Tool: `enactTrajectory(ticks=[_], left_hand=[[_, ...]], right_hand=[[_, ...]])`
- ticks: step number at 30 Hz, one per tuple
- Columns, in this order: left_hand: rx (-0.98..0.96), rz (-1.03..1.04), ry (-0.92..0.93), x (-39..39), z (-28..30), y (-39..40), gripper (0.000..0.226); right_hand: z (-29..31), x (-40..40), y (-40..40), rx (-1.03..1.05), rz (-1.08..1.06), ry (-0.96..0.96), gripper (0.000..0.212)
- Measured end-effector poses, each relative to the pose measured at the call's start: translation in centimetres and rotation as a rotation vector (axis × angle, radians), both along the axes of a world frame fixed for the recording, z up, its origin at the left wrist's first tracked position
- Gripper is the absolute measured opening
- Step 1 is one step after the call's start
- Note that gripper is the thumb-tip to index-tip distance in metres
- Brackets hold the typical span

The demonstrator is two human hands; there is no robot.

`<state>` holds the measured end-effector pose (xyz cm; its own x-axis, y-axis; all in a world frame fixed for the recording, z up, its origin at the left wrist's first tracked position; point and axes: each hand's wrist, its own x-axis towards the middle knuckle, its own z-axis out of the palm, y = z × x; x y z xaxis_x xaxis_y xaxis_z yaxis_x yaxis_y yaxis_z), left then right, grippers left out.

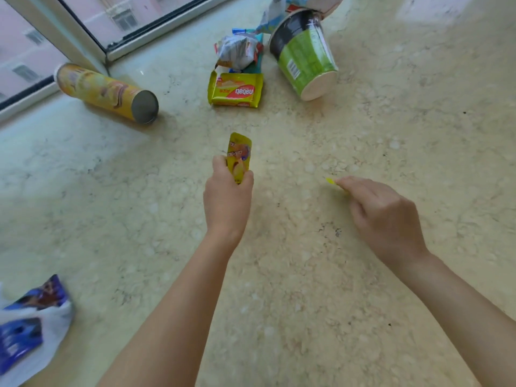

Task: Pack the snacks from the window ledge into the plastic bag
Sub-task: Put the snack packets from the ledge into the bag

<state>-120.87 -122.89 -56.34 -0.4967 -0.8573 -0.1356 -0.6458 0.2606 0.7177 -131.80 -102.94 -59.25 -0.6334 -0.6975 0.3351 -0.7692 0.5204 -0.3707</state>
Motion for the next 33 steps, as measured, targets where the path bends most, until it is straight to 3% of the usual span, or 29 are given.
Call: enactTrajectory(ticks=[4, 8, 11, 19, 33], left_hand=[[0.330, 0.228, 0.153, 4.9, 1.0, -1.7, 0.016], [0.529, 0.343, 0.266, 11.0, 2.6, -3.3, 0.036], [0.524, 0.356, 0.313, 16.3, 4.2, -3.8, 0.049], [0.439, 0.493, 0.435, 29.6, 7.6, -5.0, 0.050], [0.173, 0.702, 0.431, 52.1, 13.3, -7.4, 0.048]], right_hand=[[2.0, 3.1, -3.1, -0.139, -0.052, -0.291, 0.040], [4.0, 7.9, -7.2, -0.262, -0.114, -0.727, 0.043], [5.7, 12.1, -9.8, -0.313, -0.069, -0.915, 0.049], [9.3, 23.8, -15.3, -0.294, 0.114, -1.206, 0.049], [14.0, 44.1, -24.1, -0.120, 0.443, -1.388, 0.045]])
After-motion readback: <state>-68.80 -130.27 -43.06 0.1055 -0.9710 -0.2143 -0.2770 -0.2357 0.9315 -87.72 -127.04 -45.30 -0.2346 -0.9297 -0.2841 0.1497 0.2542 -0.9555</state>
